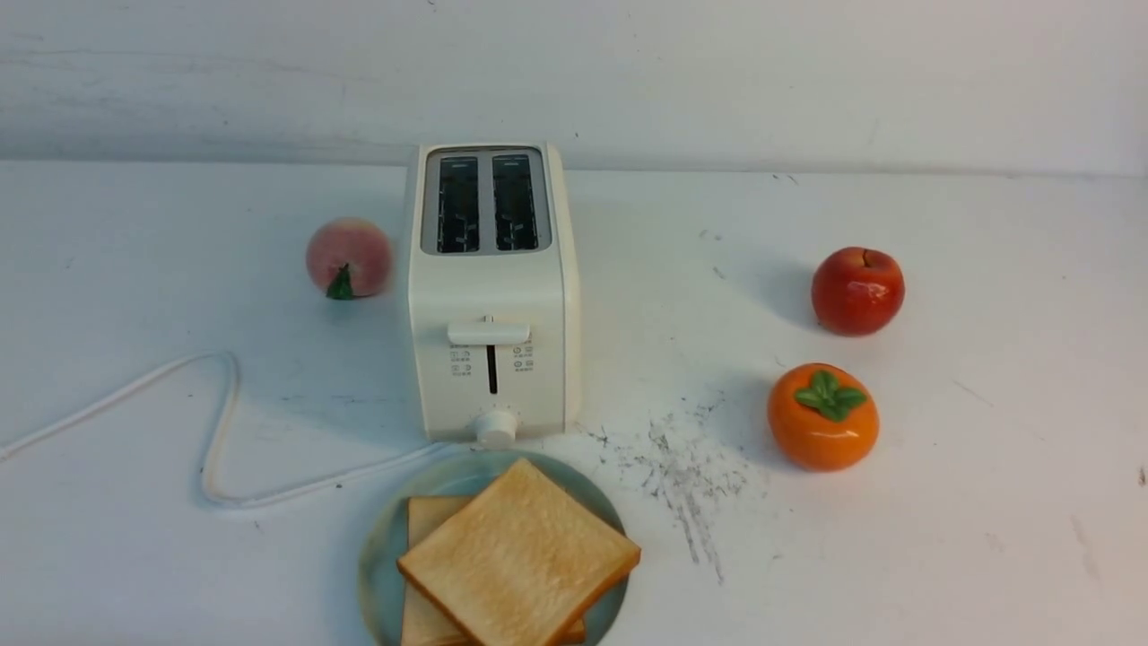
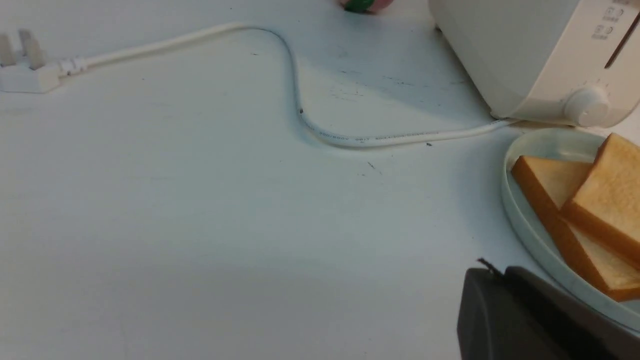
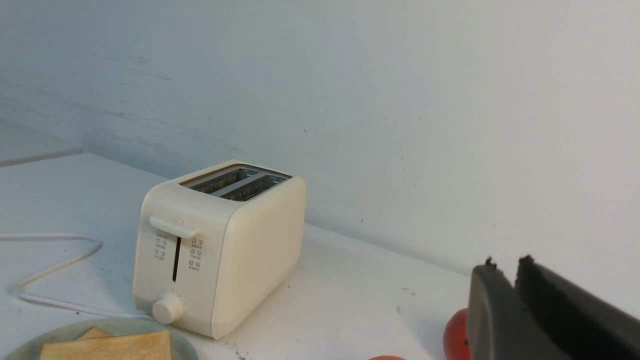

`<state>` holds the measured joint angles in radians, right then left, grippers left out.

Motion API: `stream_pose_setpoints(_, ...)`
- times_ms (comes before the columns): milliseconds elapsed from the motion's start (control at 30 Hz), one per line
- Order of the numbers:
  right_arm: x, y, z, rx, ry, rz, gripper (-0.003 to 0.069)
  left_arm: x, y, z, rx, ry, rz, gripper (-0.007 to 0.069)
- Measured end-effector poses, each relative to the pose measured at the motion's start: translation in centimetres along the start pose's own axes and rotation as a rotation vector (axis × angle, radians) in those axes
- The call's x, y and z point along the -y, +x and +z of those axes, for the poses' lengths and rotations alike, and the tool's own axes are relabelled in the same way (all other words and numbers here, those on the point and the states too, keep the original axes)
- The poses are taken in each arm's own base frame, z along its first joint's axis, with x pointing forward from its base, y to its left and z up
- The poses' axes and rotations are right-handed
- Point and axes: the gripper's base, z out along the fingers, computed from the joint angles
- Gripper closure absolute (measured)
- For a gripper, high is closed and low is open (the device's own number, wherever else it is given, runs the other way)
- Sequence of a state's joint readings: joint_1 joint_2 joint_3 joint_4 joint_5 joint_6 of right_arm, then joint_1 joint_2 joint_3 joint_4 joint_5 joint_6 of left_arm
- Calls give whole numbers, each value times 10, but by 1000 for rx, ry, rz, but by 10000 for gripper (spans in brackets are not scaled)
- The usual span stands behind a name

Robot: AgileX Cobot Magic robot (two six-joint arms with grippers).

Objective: Take toasted bread from bread machine on white table place on plate.

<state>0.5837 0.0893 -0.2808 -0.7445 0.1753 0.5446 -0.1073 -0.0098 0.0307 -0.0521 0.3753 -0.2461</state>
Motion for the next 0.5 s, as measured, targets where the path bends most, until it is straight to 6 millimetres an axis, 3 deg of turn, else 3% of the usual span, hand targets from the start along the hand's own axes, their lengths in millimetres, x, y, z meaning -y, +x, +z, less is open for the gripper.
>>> stream_pose_setpoints(500,0,0,0,-1,0,0,562,0,1,0,-6,2,-8,589)
